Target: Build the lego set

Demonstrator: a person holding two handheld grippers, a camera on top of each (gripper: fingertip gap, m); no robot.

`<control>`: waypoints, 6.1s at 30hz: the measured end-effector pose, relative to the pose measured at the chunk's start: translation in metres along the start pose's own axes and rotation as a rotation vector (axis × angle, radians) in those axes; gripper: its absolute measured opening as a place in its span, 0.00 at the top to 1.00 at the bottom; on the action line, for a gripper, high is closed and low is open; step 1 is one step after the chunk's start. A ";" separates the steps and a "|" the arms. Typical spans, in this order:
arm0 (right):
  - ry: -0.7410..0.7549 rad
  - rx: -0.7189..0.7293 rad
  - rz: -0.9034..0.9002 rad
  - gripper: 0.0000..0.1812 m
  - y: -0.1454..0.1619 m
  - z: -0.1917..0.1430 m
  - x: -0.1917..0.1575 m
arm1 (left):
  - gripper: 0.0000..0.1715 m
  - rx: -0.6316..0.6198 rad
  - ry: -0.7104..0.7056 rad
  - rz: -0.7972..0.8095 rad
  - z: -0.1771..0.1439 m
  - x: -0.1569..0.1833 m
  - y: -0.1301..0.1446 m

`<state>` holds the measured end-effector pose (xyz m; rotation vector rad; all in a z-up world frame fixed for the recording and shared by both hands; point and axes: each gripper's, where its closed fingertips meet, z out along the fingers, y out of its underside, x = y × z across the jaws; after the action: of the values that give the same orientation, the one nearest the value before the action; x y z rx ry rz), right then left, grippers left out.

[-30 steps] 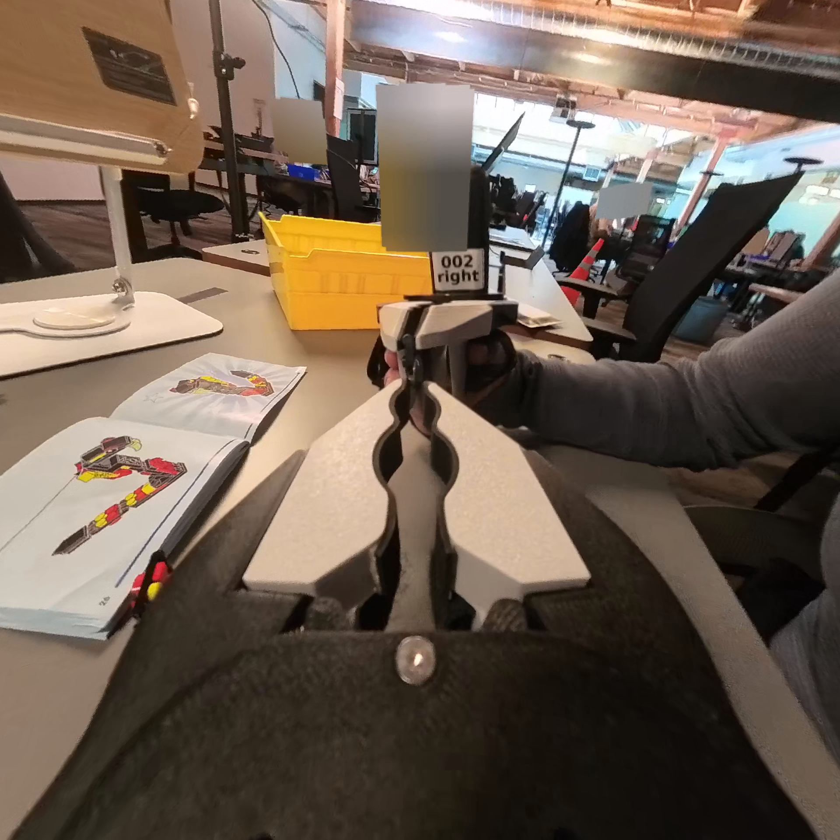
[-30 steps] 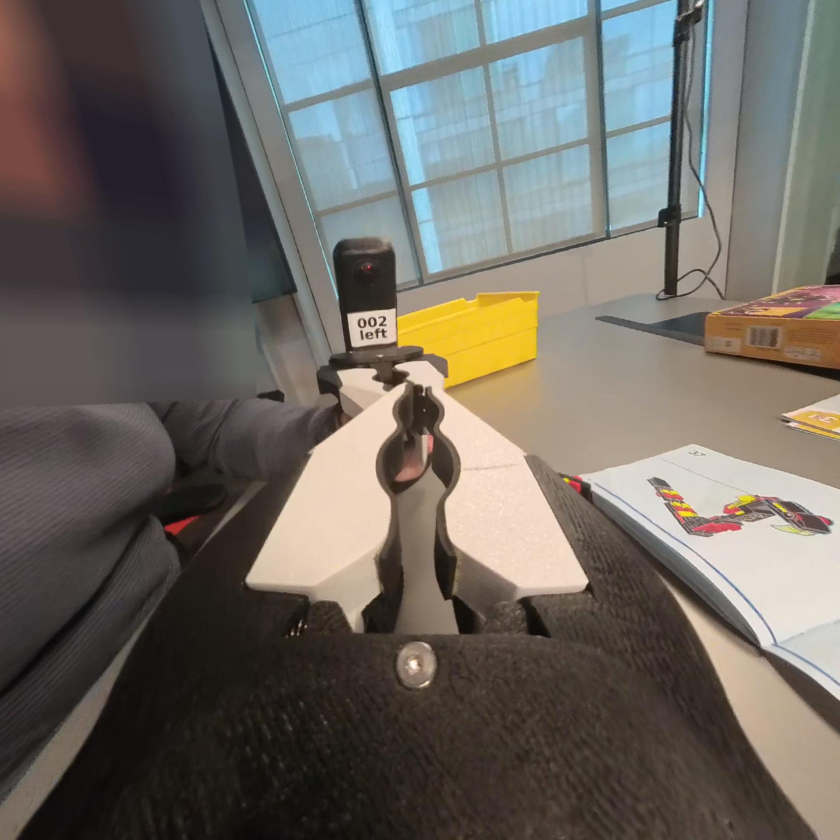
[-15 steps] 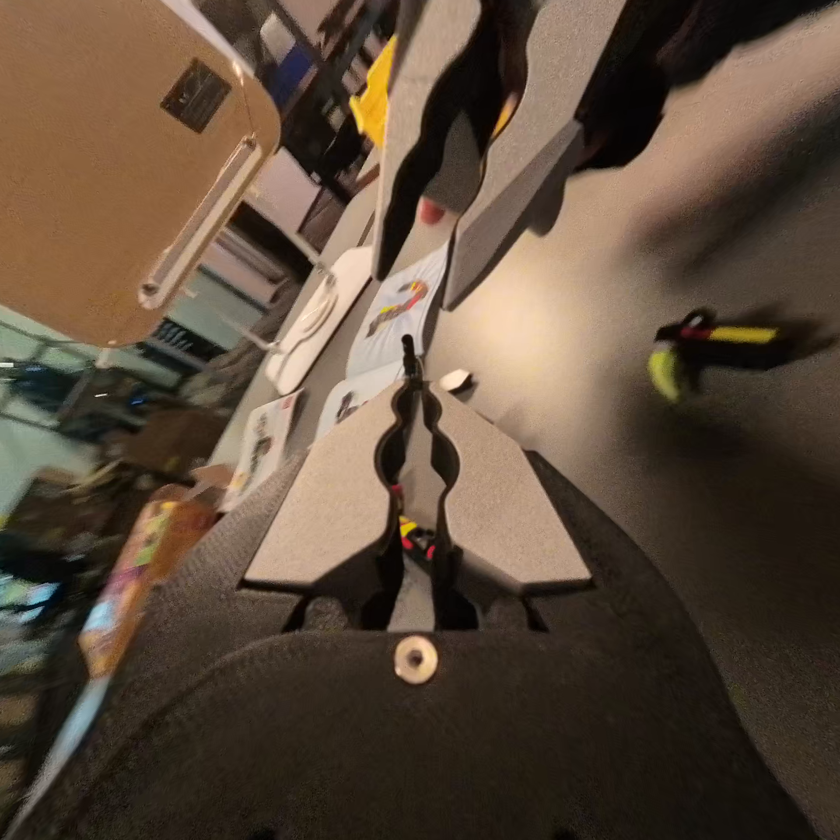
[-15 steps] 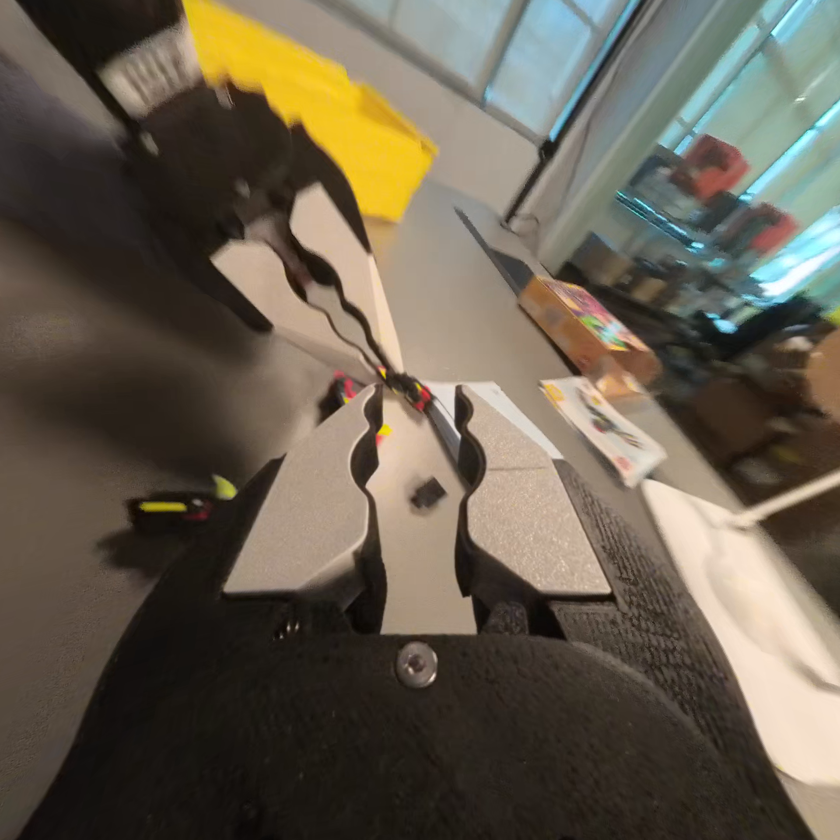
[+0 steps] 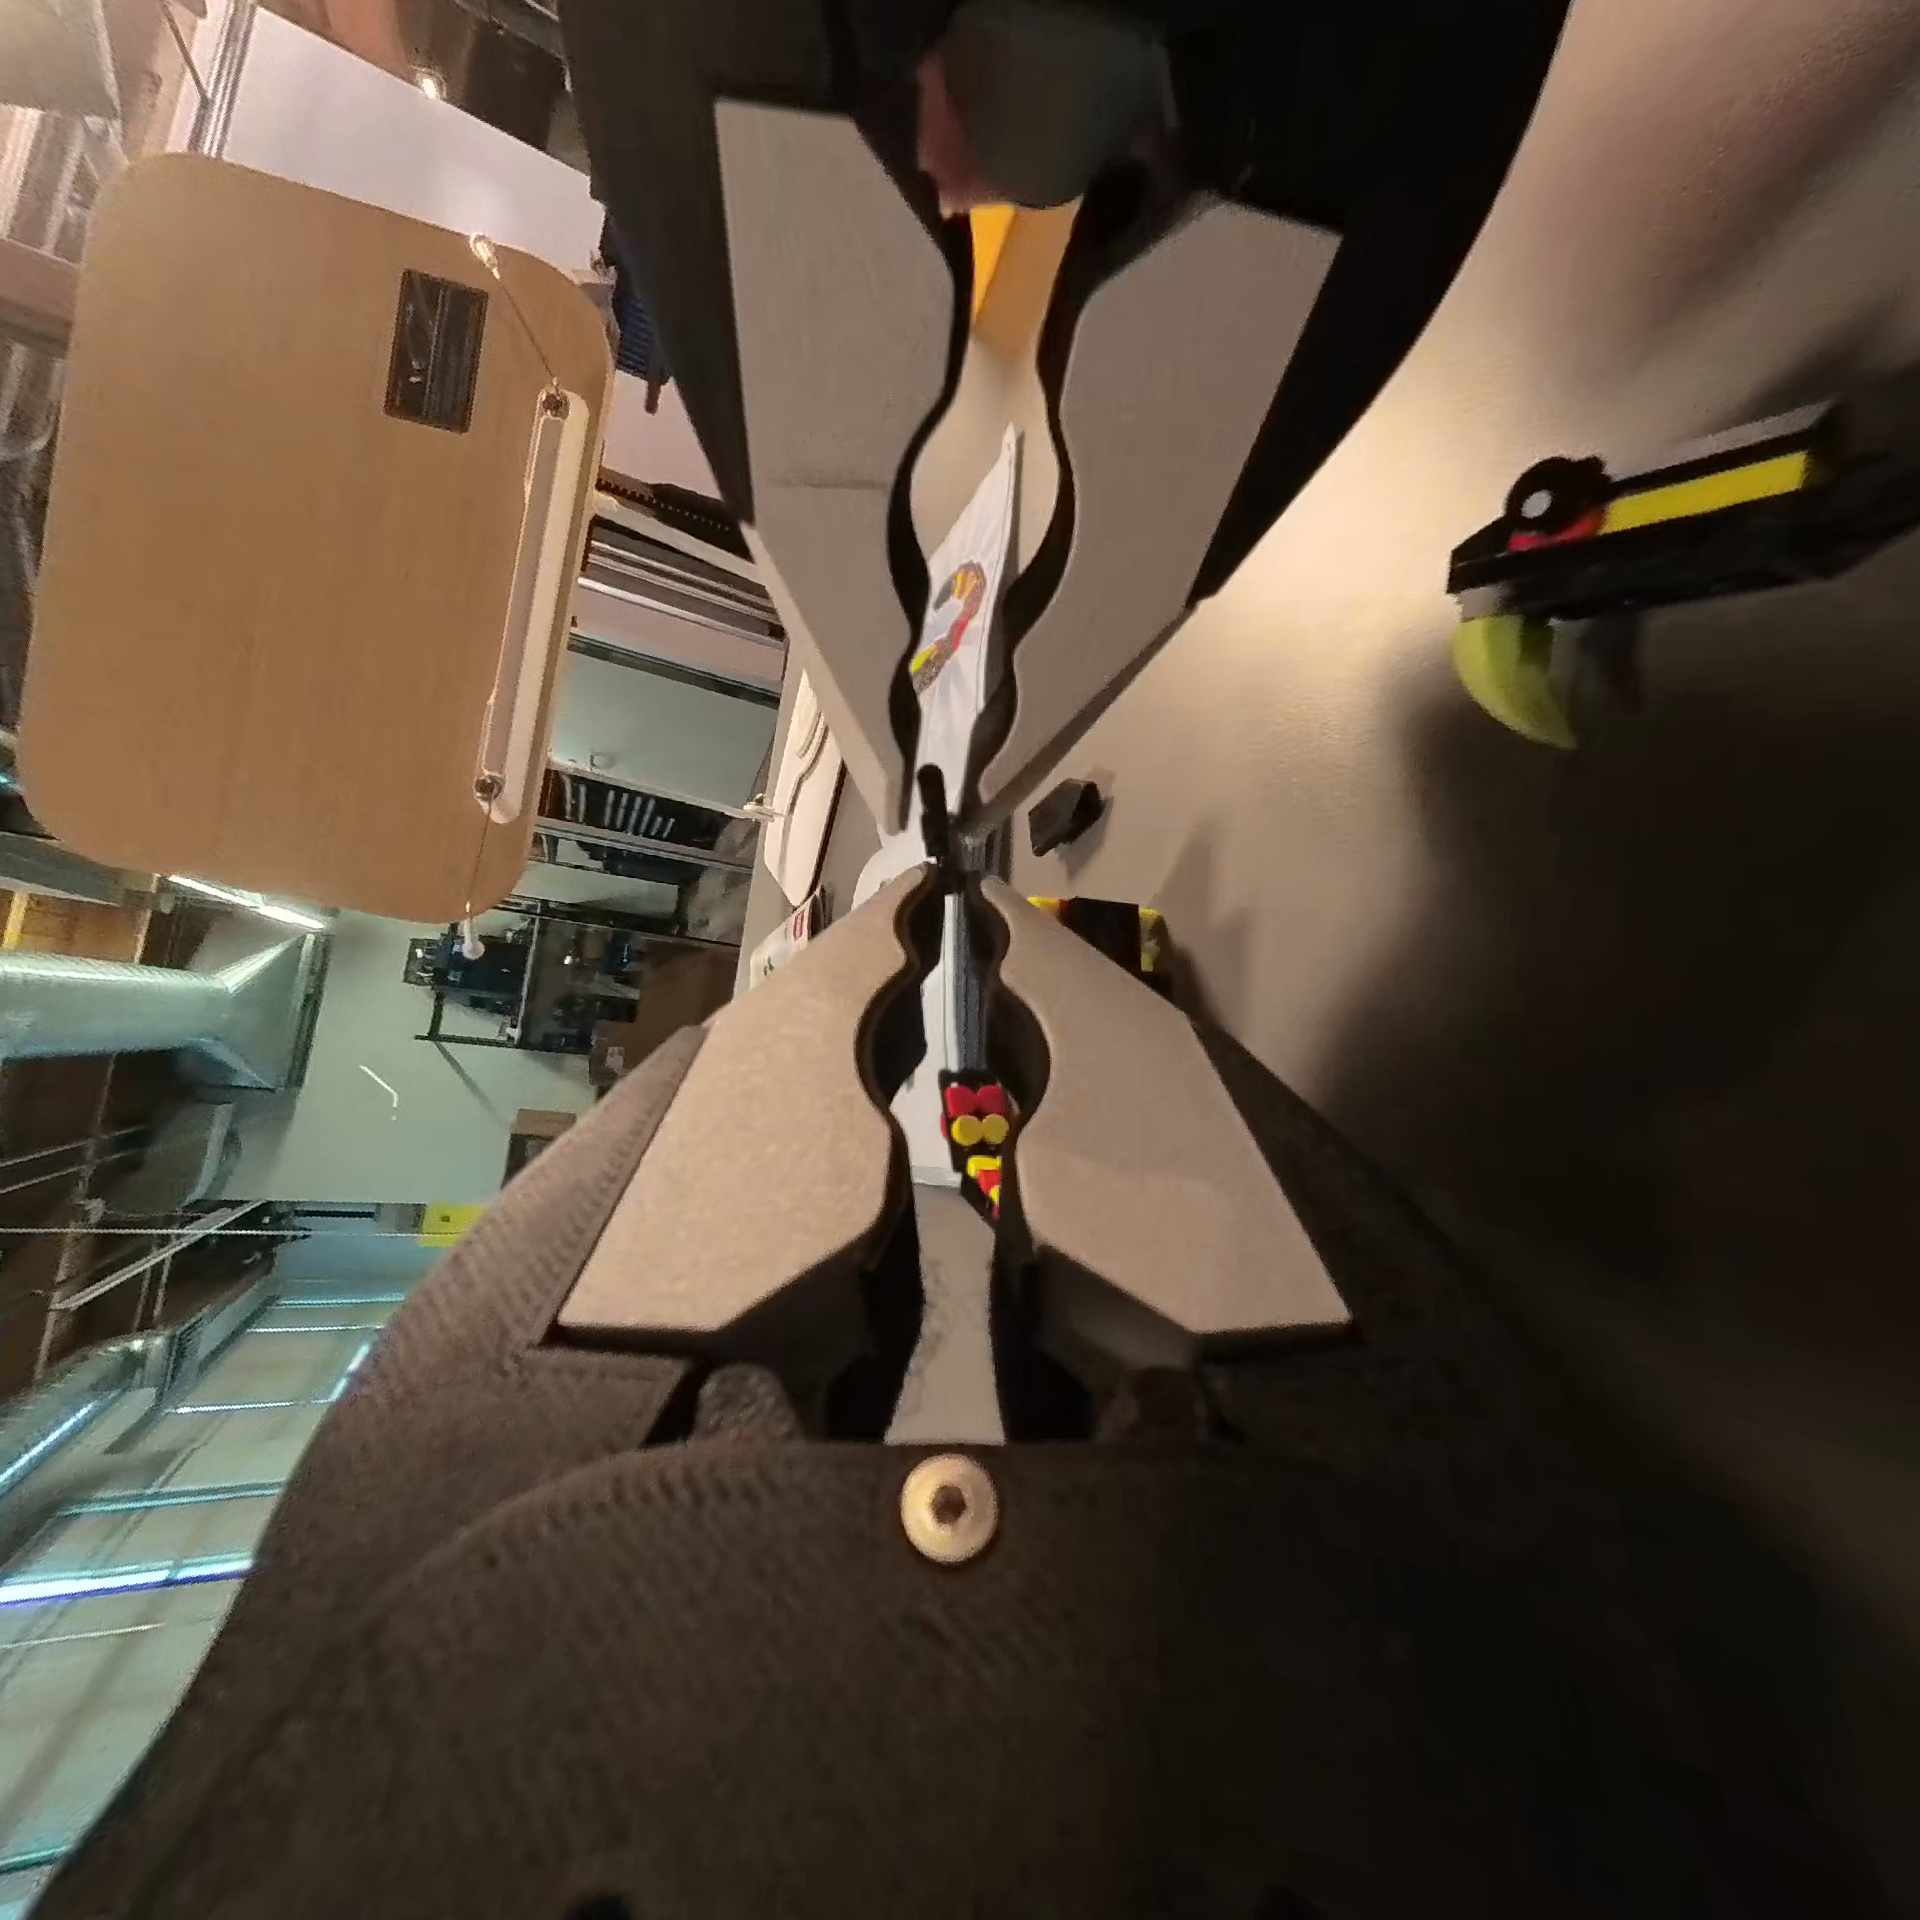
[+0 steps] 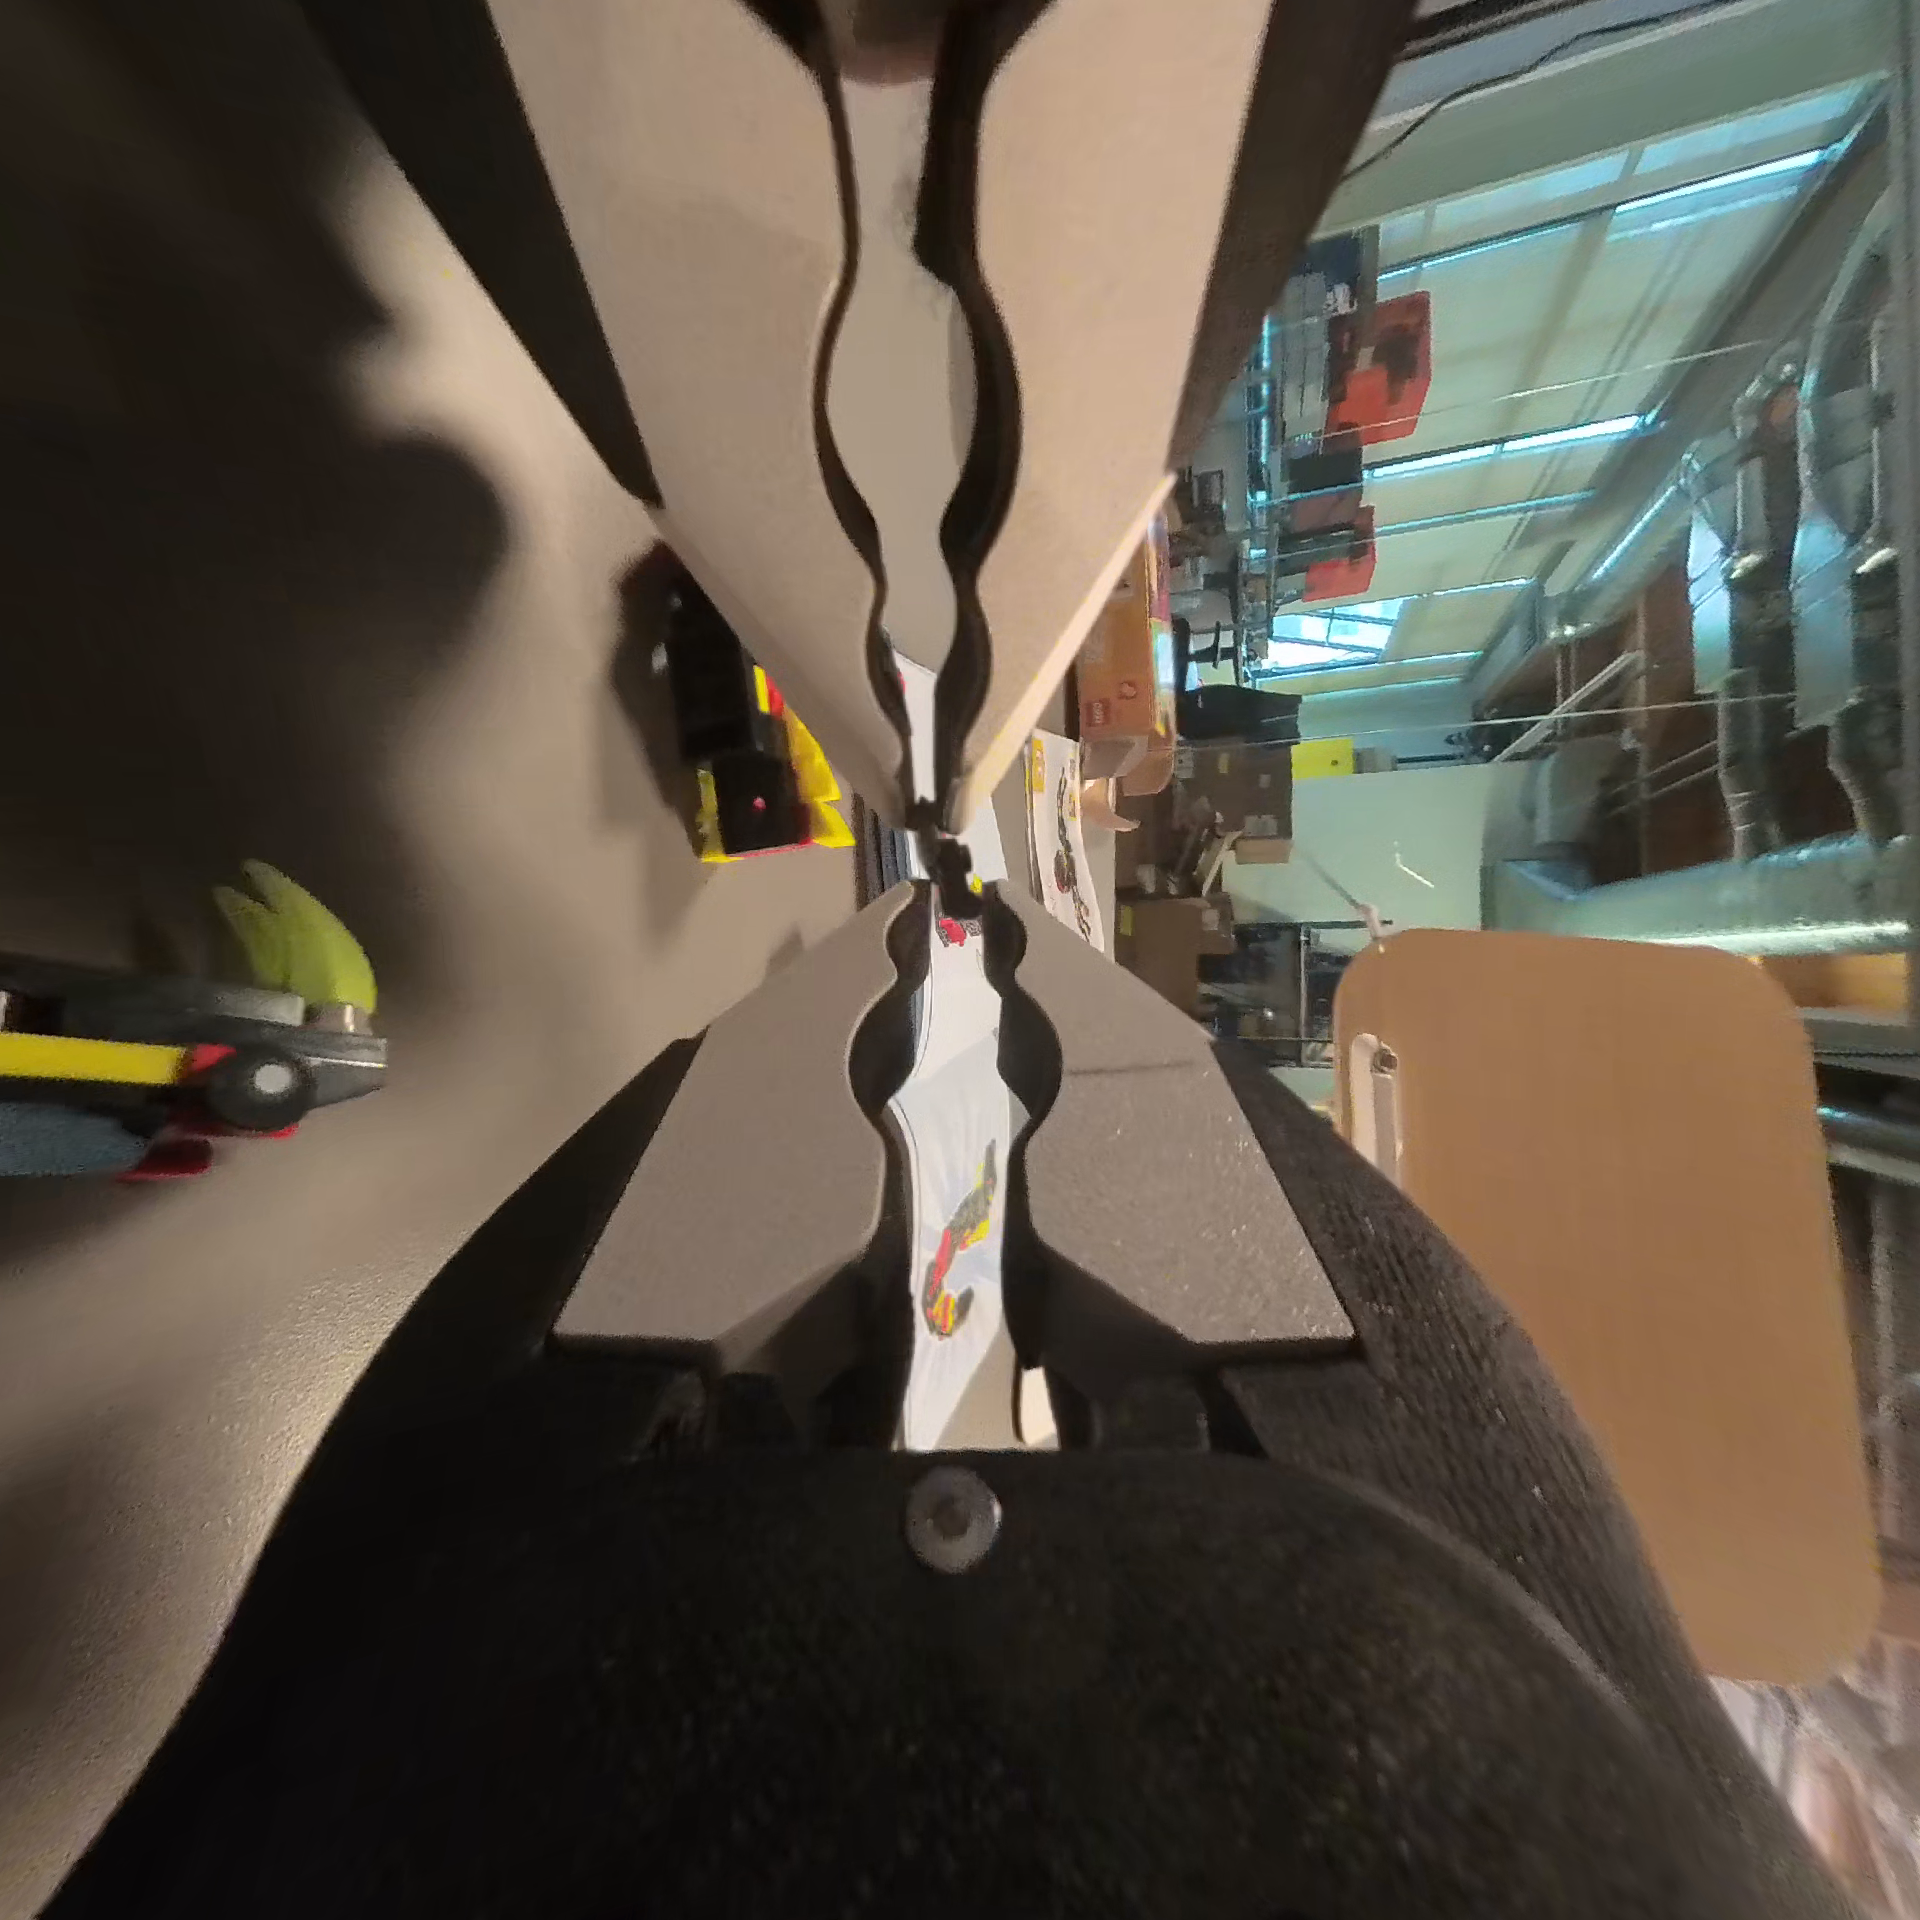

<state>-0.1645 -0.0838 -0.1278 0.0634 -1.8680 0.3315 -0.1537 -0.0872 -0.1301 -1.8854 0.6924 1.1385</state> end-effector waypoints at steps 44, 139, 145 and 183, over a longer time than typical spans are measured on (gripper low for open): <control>0.244 0.116 -0.102 0.99 -0.001 0.006 0.011 | 0.91 0.170 -0.047 -0.105 -0.008 -0.009 -0.005; -0.004 0.251 -0.137 0.99 -0.131 -0.011 0.006 | 0.99 -0.023 -0.295 -0.196 -0.143 -0.020 0.027; -0.417 0.148 0.059 0.97 -0.138 0.002 -0.060 | 0.99 -0.177 -0.362 0.016 -0.175 -0.001 0.048; -1.254 0.192 -0.042 0.88 -0.403 0.198 -0.047 | 0.99 -0.377 -0.159 -0.121 -0.242 0.051 0.143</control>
<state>-0.2482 -0.5266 -0.1493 0.5425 -3.0522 0.4987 -0.1326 -0.3706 -0.1622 -2.0831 0.2832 1.3956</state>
